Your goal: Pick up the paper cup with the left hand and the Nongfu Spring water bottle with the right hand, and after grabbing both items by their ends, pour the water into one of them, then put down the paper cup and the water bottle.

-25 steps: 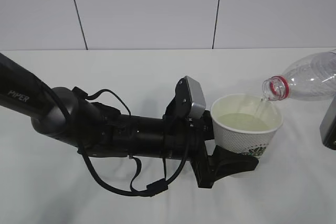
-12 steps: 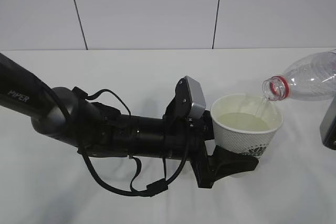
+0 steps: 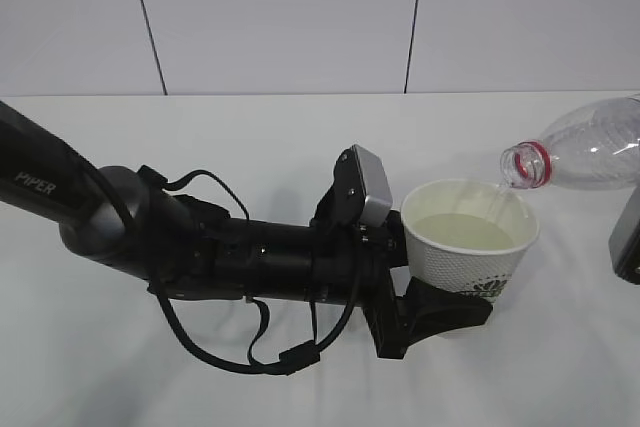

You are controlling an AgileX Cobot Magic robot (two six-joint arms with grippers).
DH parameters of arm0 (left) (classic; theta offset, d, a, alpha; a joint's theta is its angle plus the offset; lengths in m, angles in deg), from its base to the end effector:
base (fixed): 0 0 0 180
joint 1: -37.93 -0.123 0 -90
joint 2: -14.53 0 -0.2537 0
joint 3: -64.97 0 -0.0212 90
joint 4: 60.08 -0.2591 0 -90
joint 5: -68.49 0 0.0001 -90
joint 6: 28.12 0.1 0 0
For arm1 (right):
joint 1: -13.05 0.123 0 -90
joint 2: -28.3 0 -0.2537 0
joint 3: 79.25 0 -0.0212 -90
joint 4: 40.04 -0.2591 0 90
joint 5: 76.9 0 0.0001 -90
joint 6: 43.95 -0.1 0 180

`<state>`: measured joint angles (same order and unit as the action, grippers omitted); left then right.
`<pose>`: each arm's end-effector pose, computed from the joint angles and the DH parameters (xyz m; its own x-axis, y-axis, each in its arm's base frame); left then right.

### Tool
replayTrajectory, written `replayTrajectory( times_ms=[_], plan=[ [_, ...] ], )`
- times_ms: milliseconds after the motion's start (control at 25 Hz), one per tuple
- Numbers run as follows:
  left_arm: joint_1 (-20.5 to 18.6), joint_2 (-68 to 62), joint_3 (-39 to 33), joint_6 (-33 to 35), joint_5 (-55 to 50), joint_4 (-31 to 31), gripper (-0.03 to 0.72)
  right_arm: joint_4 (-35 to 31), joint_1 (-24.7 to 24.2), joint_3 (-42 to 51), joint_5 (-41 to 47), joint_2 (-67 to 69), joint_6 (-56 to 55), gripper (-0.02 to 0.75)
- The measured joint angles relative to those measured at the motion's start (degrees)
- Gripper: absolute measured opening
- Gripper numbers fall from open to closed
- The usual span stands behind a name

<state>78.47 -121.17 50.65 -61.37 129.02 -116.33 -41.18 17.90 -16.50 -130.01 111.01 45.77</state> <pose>0.2538 -0.3123 0.0678 -0.1497 0.1774 -0.9727 0.9881 0.0614 -0.1409 0.2314 0.0180 0.1690 0.0680 -0.9976 -0.0162 -0.0421 0.0133 -0.9990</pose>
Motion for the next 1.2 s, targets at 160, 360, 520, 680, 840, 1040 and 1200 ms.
replayTrajectory(
  times_ms=[160, 360, 520, 680, 840, 1040, 1200],
  plan=[
    [0.0, 0.0, 0.0, 0.0, 0.0, 0.0, 0.536, 0.0, 0.0, 0.0, 0.45, 0.0, -2.06, 0.473],
    [0.0, 0.0, 0.0, 0.0, 0.0, 0.0, 0.536, 0.0, 0.0, 0.0, 0.78, 0.0, -6.91, 0.473],
    [0.0, 0.0, 0.0, 0.0, -0.1, 0.11, 0.536, 0.0, 0.0, 0.0, 0.78, 0.0, -12.74, 0.473],
    [0.0, 0.0, 0.0, 0.0, -0.1, 1.09, 0.536, -0.11, 0.0, 0.0, 0.78, 0.0, -19.01, 0.473],
    [0.0, 0.0, 0.0, -0.04, -0.1, 1.75, 0.536, -0.21, 0.0, 0.0, 0.91, 0.0, -25.31, 0.473],
    [0.0, 0.0, 0.0, -0.04, -0.1, 2.31, 0.536, -0.21, 0.0, 0.0, 1.01, 0.0, -34.11, 0.473],
    [0.0, 0.0, 0.0, -0.04, -0.1, 3.3, 0.536, -0.21, 0.0, 0.0, 1.23, 0.0, -45.93, 0.473]
  ],
)
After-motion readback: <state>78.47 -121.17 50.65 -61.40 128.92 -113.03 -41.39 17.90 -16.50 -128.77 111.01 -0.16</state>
